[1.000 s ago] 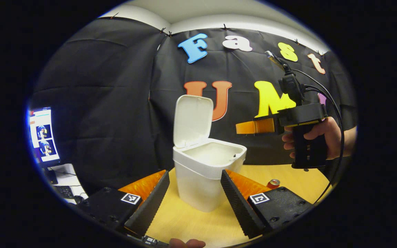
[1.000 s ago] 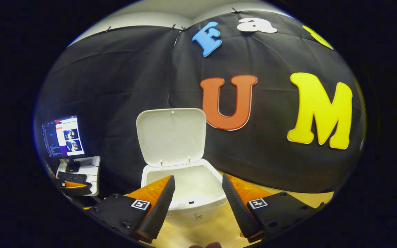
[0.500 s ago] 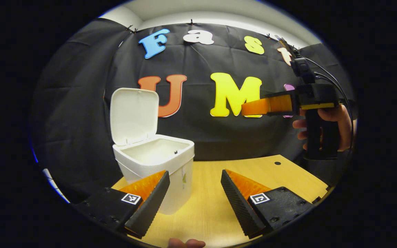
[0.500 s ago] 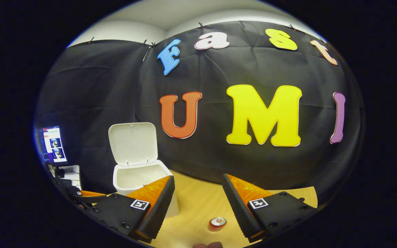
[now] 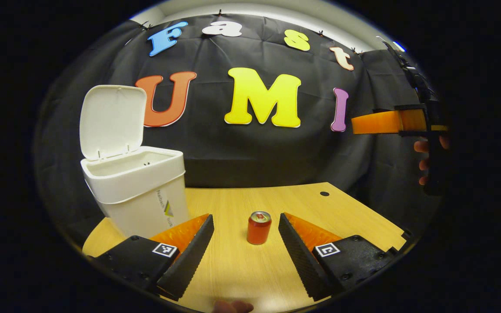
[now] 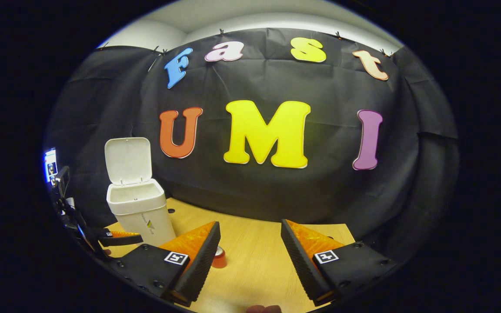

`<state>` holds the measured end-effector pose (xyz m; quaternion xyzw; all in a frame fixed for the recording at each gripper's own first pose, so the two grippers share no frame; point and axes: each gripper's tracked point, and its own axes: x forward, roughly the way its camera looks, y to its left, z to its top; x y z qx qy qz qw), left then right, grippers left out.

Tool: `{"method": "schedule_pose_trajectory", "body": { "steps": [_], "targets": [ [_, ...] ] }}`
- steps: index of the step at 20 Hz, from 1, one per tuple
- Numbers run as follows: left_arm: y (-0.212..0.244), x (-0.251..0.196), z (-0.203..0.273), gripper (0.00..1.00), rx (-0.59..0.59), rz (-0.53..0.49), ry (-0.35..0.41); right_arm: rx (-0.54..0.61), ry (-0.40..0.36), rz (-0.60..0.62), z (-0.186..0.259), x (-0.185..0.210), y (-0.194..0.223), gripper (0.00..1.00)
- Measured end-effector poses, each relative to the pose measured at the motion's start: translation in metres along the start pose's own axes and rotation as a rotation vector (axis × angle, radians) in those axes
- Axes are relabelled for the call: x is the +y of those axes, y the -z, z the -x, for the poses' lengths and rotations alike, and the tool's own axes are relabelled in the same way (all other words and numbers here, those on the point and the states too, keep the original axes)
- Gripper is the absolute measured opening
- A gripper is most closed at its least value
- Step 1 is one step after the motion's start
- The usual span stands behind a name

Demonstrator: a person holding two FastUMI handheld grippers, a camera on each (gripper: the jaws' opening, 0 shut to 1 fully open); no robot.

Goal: Press the lid of the desktop garbage bin to open it, pick up the crumpled paper on the desktop and throw it into the bin, then pick up the pop can on the desktop and drop it into the bin, and finally close the garbage bin lid.

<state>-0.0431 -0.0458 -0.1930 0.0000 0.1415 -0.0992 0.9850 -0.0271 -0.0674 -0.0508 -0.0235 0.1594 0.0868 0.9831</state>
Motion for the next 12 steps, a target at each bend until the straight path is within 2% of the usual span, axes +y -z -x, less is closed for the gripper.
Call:
{"method": "schedule_pose_trajectory", "body": {
  "steps": [6, 12],
  "targets": [
    [0.045, -0.023, -0.055, 0.99, 0.055, -0.018, -0.018, 0.117, 0.105, -0.029, 0.029, -0.063, 0.049, 0.89],
    [0.090, -0.023, -0.102, 0.99, 0.110, -0.006, -0.062, 0.179, 0.183, -0.039, 0.040, -0.104, 0.071, 0.89]
  ]
}}
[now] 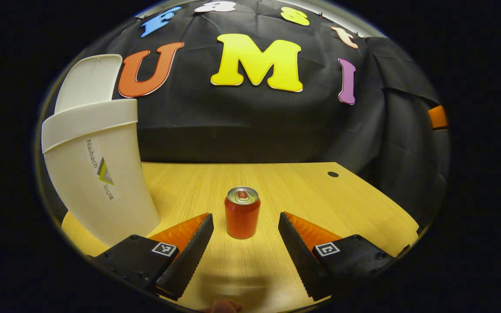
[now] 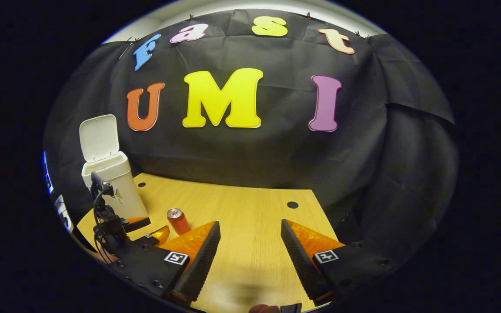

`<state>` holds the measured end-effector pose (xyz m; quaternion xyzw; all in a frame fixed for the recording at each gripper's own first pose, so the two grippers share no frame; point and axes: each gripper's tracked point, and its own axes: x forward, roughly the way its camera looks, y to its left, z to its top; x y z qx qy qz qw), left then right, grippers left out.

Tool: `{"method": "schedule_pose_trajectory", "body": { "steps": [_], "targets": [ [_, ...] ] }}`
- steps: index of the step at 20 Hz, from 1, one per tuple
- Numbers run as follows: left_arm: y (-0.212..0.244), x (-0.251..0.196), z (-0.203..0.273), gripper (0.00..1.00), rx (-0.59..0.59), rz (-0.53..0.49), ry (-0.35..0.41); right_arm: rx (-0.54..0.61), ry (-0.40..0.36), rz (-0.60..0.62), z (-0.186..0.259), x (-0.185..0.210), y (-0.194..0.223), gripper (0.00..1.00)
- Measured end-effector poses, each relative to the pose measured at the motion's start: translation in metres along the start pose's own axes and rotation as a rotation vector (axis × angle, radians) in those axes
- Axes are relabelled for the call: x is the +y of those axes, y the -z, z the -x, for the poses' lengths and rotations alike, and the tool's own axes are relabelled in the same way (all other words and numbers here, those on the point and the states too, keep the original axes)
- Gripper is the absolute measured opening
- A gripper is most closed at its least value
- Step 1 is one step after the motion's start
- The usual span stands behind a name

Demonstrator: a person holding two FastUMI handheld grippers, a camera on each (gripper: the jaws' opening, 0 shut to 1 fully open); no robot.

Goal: Press the lid of the desktop garbage bin to open it, pick up the crumpled paper on the desktop and throw it into the bin, then pick up the pop can on the desktop and drop it into the bin, and finally close the garbage bin lid.

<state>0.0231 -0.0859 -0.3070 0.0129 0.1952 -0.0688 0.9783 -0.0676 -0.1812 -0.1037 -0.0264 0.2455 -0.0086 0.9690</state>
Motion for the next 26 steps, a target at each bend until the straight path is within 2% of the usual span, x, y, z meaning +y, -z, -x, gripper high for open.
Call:
{"method": "schedule_pose_trajectory", "body": {
  "steps": [3, 6, 9, 18, 24, 26],
  "targets": [
    [0.019, 0.001, -0.022, 0.99, 0.044, -0.008, -0.015, 0.037, 0.019, 0.020, -0.004, -0.010, 0.012, 0.89],
    [0.034, 0.002, -0.043, 1.00, 0.076, -0.016, -0.028, 0.093, 0.017, -0.024, -0.017, -0.008, 0.045, 0.88],
    [0.037, 0.001, -0.058, 0.99, 0.092, -0.039, -0.023, 0.128, 0.022, -0.038, -0.023, -0.012, 0.057, 0.89],
    [0.037, 0.007, -0.088, 0.99, 0.113, -0.057, -0.034, 0.167, 0.024, -0.079, -0.034, -0.008, 0.066, 0.89],
    [0.053, 0.009, -0.097, 0.99, 0.188, -0.046, -0.032, 0.162, 0.038, -0.092, -0.037, -0.009, 0.062, 0.89],
    [0.055, 0.010, -0.098, 0.94, 0.198, -0.043, -0.030, 0.160, 0.040, -0.091, -0.035, -0.008, 0.061, 0.89]
  ]
}}
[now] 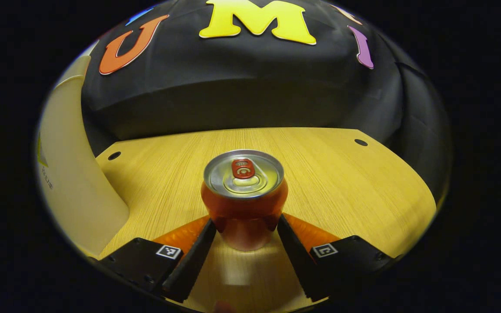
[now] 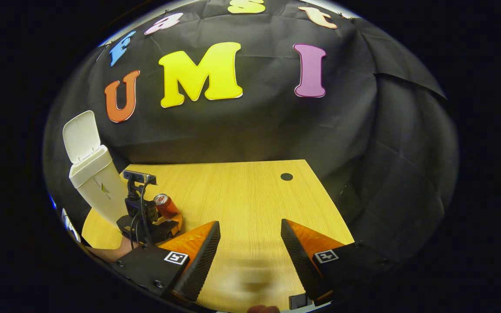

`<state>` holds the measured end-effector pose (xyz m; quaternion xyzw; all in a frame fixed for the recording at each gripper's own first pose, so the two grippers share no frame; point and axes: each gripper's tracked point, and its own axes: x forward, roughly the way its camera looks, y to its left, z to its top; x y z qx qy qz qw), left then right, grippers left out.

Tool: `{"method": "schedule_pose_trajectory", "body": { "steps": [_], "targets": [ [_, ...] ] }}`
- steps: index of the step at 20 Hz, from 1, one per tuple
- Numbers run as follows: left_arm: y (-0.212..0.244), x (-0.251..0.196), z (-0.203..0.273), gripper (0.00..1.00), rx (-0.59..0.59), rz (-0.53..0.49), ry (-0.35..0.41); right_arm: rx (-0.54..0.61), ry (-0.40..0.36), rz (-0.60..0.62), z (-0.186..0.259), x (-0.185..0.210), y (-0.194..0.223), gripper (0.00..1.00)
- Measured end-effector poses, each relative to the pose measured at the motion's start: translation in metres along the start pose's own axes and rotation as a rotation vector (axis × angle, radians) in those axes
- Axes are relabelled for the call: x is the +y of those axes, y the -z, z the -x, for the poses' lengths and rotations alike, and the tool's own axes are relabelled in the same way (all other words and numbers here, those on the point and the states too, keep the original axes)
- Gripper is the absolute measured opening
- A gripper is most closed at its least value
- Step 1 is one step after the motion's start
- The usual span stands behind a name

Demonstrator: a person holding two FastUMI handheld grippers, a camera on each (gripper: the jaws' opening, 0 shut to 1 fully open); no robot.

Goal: Press the lid of the desktop garbage bin to open it, pick up the crumpled paper on the desktop and throw it into the bin, then pick up the pop can on the desktop and drop it into the bin, and finally close the garbage bin lid.

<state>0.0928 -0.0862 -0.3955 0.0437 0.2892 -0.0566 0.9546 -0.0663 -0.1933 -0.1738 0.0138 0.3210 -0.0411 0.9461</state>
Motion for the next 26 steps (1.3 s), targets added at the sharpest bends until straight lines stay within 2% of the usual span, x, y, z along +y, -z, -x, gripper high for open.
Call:
{"method": "schedule_pose_trajectory", "body": {
  "steps": [1, 5, 11, 15, 19, 23, 26],
  "targets": [
    [0.000, 0.000, 0.000, 0.87, 0.003, 0.000, 0.004, 0.000, 0.001, 0.001, 0.000, 0.001, 0.000, 0.88],
    [-0.011, 0.000, 0.010, 0.86, -0.003, 0.021, 0.020, -0.004, -0.013, -0.003, 0.002, 0.009, 0.001, 0.89],
    [-0.097, 0.005, 0.065, 0.86, -0.138, 0.038, 0.025, -0.056, -0.061, -0.038, 0.008, 0.031, -0.008, 0.89],
    [-0.176, 0.027, 0.107, 0.85, -0.265, 0.035, -0.024, -0.113, -0.108, -0.034, 0.012, 0.050, -0.021, 0.89],
    [-0.239, 0.071, 0.142, 0.86, -0.378, 0.044, -0.100, -0.156, -0.147, -0.046, 0.010, 0.064, -0.035, 0.89],
    [-0.272, 0.127, 0.165, 0.85, -0.439, 0.045, -0.210, -0.169, -0.181, -0.043, 0.005, 0.077, -0.040, 0.89],
    [-0.274, 0.180, 0.181, 0.85, -0.440, 0.087, -0.313, -0.158, -0.206, -0.049, -0.003, 0.087, -0.038, 0.89]
  ]
}}
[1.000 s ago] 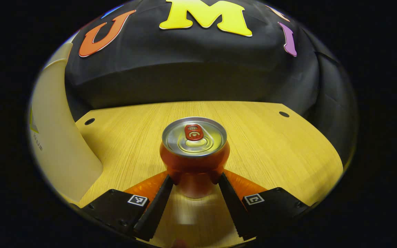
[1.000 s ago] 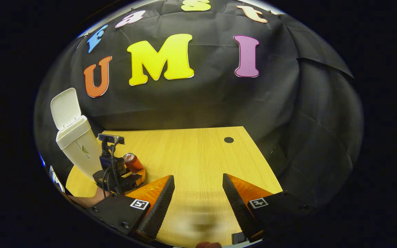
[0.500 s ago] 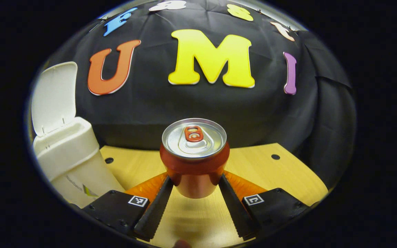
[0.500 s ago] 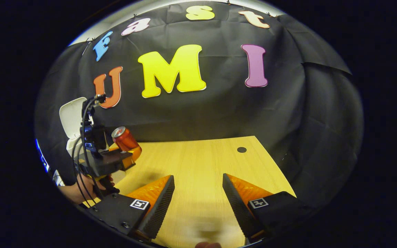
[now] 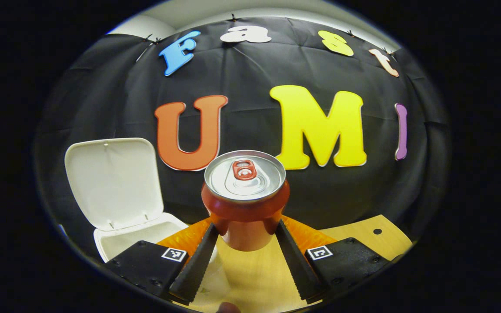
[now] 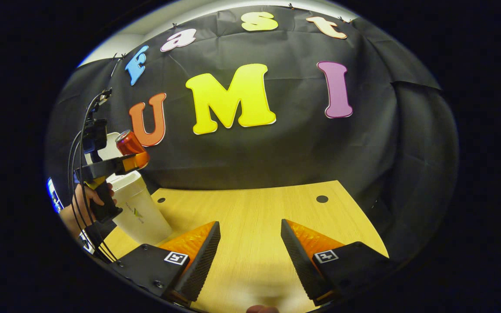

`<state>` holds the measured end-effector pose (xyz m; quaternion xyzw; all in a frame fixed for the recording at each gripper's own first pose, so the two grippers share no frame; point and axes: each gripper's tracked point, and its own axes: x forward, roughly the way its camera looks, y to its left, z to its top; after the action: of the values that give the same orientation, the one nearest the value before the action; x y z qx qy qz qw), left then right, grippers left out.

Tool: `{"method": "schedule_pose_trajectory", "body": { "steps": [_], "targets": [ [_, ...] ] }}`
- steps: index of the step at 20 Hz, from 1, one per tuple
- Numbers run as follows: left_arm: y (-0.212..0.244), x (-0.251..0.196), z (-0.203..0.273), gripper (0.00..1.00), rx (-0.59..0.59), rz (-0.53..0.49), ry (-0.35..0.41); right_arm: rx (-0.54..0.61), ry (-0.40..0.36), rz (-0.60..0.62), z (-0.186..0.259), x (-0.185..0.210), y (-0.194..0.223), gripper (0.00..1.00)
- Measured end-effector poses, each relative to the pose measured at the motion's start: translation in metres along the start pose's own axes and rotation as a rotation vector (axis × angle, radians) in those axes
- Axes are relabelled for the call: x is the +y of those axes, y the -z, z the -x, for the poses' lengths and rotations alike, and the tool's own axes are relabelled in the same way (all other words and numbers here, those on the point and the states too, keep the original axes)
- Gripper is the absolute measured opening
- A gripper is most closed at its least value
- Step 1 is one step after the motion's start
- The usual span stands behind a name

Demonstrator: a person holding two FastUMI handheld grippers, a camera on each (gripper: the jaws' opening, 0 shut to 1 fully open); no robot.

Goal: Press the lid of the desktop garbage bin to open it, pick up the crumpled paper on the desktop and throw it into the bin, then pick up the pop can on the desktop and drop it into the bin, and finally close the garbage bin lid.

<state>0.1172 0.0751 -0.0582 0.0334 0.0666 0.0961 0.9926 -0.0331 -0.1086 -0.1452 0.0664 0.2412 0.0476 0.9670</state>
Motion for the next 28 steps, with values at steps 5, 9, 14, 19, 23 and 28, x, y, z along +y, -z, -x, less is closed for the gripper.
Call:
{"method": "schedule_pose_trajectory", "body": {
  "steps": [5, 9, 14, 19, 23, 28],
  "targets": [
    [0.037, 0.084, 0.006, 0.85, 0.142, 0.028, -0.220, 0.037, -0.054, -0.019, -0.015, 0.023, 0.007, 0.90],
    [0.070, 0.114, 0.014, 0.85, 0.242, 0.088, -0.306, 0.047, -0.083, -0.003, -0.021, 0.036, 0.008, 0.88],
    [0.083, 0.121, 0.015, 0.88, 0.297, 0.097, -0.345, 0.058, -0.103, 0.005, -0.021, 0.044, 0.009, 0.90],
    [0.032, 0.119, 0.030, 0.96, 0.205, 0.149, -0.453, 0.079, -0.108, -0.007, -0.021, 0.042, 0.014, 0.90],
    [-0.066, 0.111, 0.021, 0.96, 0.028, 0.167, -0.515, 0.042, -0.100, 0.003, -0.018, 0.035, -0.003, 0.88],
    [-0.146, 0.133, 0.012, 0.95, -0.107, 0.172, -0.614, -0.003, -0.105, 0.016, -0.014, 0.028, -0.027, 0.90]
  ]
}}
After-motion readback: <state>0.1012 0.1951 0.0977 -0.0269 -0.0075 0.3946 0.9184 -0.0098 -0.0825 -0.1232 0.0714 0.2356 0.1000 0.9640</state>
